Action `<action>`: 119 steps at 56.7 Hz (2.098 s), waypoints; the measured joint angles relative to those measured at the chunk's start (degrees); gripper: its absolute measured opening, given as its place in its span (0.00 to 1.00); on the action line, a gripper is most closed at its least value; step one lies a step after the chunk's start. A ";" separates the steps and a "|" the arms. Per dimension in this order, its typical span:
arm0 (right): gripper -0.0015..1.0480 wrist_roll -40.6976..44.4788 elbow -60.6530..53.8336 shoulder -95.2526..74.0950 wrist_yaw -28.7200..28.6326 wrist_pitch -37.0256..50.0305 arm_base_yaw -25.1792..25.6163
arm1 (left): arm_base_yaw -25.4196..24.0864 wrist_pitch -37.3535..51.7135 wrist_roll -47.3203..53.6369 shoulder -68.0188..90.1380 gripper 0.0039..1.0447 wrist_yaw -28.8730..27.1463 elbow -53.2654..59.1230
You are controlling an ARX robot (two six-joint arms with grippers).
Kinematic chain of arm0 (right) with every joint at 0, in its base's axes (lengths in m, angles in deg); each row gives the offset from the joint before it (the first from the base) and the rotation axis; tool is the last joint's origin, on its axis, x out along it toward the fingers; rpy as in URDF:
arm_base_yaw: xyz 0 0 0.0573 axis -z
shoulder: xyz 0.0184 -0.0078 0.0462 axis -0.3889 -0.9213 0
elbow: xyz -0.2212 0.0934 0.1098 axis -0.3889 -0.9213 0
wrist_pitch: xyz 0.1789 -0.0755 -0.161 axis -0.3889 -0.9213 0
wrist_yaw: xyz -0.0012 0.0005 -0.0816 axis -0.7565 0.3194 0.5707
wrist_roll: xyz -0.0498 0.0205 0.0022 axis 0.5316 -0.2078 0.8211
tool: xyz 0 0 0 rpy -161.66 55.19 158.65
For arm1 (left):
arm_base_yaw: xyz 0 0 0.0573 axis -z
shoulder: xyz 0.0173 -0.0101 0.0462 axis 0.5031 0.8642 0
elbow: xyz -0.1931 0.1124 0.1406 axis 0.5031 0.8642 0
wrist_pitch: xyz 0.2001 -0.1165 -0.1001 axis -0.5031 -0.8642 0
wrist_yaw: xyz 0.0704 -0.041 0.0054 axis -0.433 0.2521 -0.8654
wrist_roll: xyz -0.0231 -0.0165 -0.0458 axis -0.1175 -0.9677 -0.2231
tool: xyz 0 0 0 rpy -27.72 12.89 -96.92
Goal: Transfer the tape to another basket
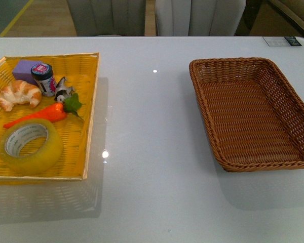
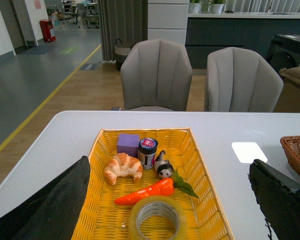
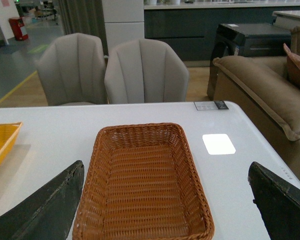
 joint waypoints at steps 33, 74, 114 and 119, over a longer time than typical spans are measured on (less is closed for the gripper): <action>0.91 0.00 0.00 0.00 0.00 0.00 -0.02 | 0.00 0.00 0.00 0.00 0.92 0.00 0.00; 0.91 0.00 0.00 0.04 0.00 0.00 0.00 | -1.86 27.50 -5.14 107.16 0.92 -7.32 -36.24; 0.91 0.00 0.00 0.04 0.00 0.00 -0.02 | -6.32 31.41 3.78 130.11 0.92 -2.47 -46.86; 0.91 0.00 0.00 0.04 0.00 0.00 -0.02 | -6.32 31.41 4.02 130.79 0.82 -2.62 -47.23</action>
